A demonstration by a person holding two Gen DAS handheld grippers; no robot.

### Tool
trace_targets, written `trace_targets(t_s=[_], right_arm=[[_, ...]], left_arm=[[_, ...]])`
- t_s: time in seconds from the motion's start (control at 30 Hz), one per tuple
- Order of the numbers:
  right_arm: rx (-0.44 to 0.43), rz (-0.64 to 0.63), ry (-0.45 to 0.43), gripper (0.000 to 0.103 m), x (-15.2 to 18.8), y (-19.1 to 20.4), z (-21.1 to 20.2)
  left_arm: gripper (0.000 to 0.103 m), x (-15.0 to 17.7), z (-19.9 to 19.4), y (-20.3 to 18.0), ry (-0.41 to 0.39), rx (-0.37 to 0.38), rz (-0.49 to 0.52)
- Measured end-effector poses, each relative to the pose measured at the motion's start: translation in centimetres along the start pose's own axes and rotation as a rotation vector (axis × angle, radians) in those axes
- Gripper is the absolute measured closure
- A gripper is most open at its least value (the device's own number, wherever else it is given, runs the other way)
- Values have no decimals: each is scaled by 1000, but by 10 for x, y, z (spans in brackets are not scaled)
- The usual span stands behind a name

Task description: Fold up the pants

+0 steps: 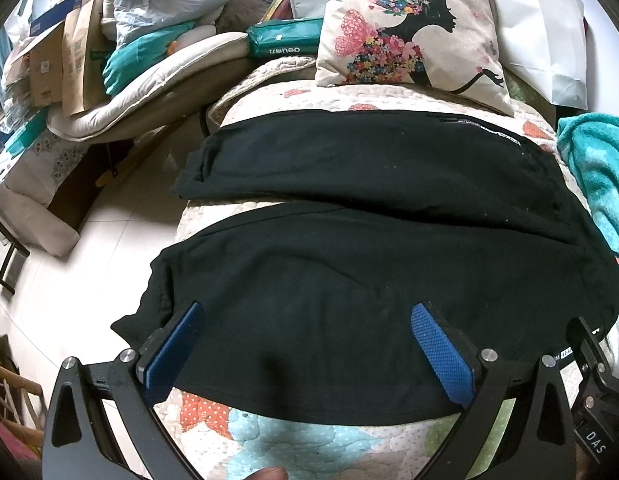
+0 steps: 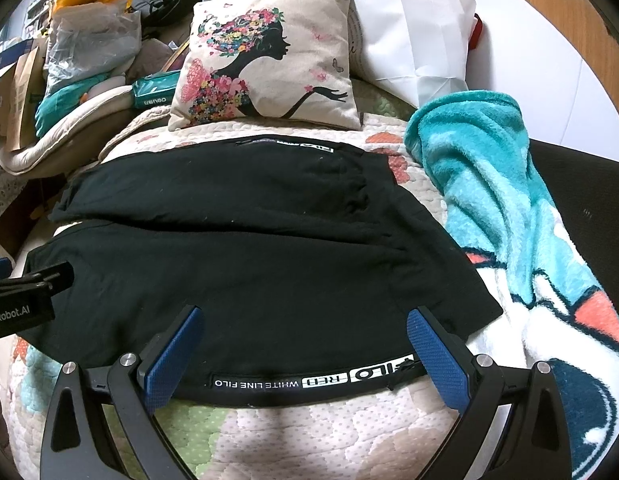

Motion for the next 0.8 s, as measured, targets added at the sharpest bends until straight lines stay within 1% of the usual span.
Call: trace_targets(t_s=[0.53,0.8], right_arm=[[-7,-6,3,0,2,4,0],[-12,-5,2,0,2,5,0]], left_arm=[[0,0,1,-2,1,0,3],[0,2,7,1,19,4,-7]])
Point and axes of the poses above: each gripper's, at about its wrist camera, not at the fingertips, and z roughly the way its jaws point, y to its left, x to its underside, the point moved 5 cm from there along z, roughly the way its jaws point, and after that the axes turned 8 degrees about y, right-handed, at the moved point
